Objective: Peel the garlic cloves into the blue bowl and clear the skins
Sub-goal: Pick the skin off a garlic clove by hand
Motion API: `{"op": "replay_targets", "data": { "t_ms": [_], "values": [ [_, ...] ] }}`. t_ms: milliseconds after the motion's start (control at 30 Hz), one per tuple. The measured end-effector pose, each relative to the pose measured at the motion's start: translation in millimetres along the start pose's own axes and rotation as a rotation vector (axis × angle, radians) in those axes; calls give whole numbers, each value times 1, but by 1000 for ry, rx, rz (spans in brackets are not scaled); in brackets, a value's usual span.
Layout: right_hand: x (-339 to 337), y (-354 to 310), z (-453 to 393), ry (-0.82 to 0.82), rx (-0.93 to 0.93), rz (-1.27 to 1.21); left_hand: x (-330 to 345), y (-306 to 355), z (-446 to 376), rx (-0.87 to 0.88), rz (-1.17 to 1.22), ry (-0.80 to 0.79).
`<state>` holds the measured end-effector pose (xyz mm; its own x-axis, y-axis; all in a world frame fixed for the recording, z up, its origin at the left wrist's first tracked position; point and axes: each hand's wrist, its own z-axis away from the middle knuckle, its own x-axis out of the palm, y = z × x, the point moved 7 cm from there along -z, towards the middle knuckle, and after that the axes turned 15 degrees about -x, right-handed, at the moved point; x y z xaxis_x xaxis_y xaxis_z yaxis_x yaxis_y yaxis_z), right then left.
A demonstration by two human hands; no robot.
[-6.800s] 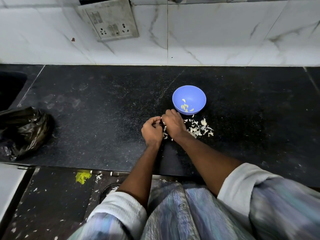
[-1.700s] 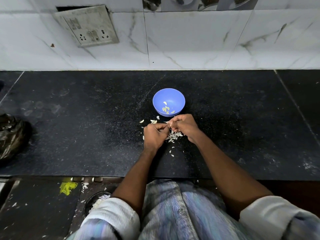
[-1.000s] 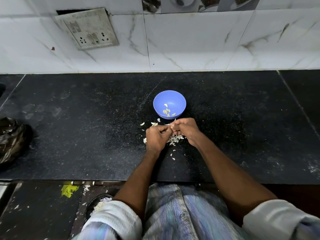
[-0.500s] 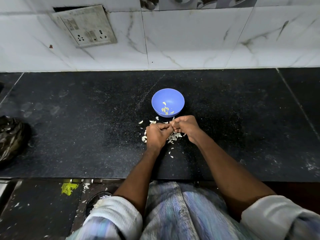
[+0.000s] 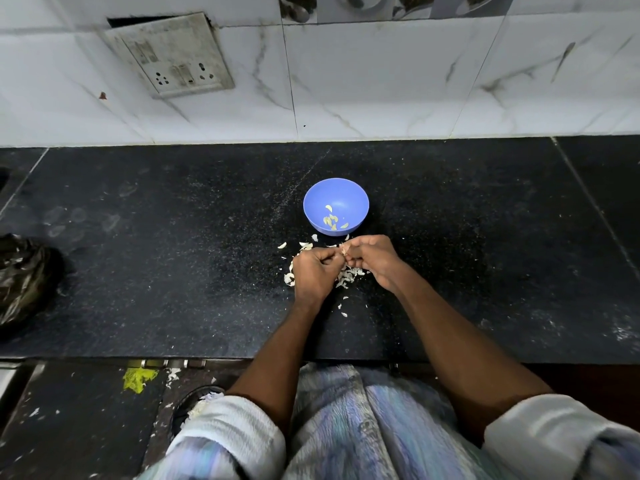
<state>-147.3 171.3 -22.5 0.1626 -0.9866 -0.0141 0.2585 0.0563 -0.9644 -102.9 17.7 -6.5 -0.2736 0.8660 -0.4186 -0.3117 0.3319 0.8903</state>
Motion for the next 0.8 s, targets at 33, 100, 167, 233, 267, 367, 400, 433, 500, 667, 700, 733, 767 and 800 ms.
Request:
{"op": "replay_targets", "data": {
  "t_ms": [33, 100, 167, 233, 267, 367, 400, 433, 500, 667, 700, 733, 767, 800],
  "values": [
    [2, -1, 0, -21, -5, -5, 0, -3, -1, -14, 14, 11],
    [4, -2, 1, -52, -12, -22, -1, -6, -1, -55, 44, 25],
    [7, -3, 1, -74, -14, -51, -2, -6, 1, -102, 83, 3],
    [7, -3, 1, -90, -12, -65, -4, -4, 2, -128, 104, 0],
    [8, -3, 1, -97, -10, -72, -5, -4, 2, -134, 99, 9],
    [7, -4, 0, -107, -27, -64, -6, -4, 1, -156, 46, 30],
    [7, -5, 0, -106, -39, -48, -6, -2, 1, -149, 27, 32],
    [7, -6, -1, -102, -53, -28, -6, -1, 0, -139, 19, 36],
    [5, -8, -1, -93, -77, -2, -6, 0, 0, -126, 17, 52],
    [-3, -9, 0, -35, -77, -19, -9, 0, -2, -111, 13, 78],
    [-4, -9, 0, -27, -76, -36, -9, 0, -2, -105, 5, 83],
    [-6, -9, 0, -19, -75, -53, -9, -1, -2, -106, 0, 84],
    [-6, -9, 0, -12, -74, -64, -8, -2, -2, -106, 3, 76],
    [-7, -10, 0, -8, -75, -68, -8, -2, -2, -99, 13, 60]
  ]
}}
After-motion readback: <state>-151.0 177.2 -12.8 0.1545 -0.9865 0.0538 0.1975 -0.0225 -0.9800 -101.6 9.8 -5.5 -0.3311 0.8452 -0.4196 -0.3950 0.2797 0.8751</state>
